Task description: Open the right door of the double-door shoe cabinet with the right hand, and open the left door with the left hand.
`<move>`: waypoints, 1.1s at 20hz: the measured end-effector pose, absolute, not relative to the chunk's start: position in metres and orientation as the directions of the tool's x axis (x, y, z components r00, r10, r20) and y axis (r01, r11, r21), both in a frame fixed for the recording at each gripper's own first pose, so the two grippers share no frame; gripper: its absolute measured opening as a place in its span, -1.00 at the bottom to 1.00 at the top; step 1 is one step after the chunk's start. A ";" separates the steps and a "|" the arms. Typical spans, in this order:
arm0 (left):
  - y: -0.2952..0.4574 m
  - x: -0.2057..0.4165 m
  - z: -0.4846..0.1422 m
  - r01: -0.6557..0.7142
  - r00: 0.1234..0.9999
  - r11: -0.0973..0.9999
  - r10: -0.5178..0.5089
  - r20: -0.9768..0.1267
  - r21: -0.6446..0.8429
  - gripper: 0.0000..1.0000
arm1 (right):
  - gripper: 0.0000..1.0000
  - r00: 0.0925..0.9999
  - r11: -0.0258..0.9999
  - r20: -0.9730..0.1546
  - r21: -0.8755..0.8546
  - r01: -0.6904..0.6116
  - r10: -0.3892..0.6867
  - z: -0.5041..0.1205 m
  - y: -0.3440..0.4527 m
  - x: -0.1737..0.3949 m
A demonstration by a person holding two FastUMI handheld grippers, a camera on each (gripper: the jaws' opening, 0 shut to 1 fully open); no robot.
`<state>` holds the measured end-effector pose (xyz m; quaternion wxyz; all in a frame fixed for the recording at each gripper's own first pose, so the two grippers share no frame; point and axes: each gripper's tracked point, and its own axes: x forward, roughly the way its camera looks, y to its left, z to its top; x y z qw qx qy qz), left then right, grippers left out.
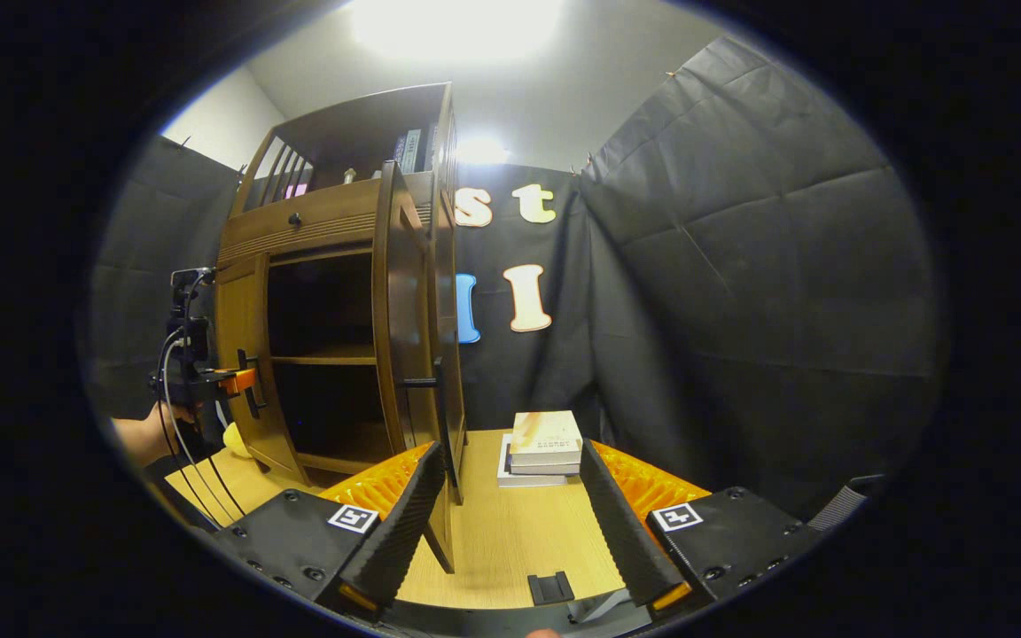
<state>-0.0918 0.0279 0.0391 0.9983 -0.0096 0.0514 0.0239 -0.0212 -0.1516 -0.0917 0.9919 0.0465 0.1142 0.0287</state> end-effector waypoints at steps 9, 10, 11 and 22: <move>0.069 -0.159 0.043 -0.080 0.991 0.997 0.081 -0.108 0.010 -0.54 | 0.92 0.972 0.991 -0.212 0.109 -0.075 0.097 -0.084 -0.125 -0.039; 0.075 -0.165 0.044 -0.079 0.991 0.997 0.080 -0.110 0.010 -0.60 | 0.92 0.975 0.992 -0.204 0.107 -0.070 0.090 -0.079 -0.121 -0.042; 0.083 -0.172 0.043 -0.075 0.991 0.997 0.076 -0.110 0.012 -0.54 | 0.92 0.976 0.992 -0.197 0.110 -0.069 0.090 -0.077 -0.116 -0.045; 0.132 -0.209 0.044 -0.059 0.993 0.998 0.059 -0.098 0.009 -0.55 | 0.92 0.972 0.988 -0.185 0.081 -0.134 0.147 -0.063 -0.056 -0.049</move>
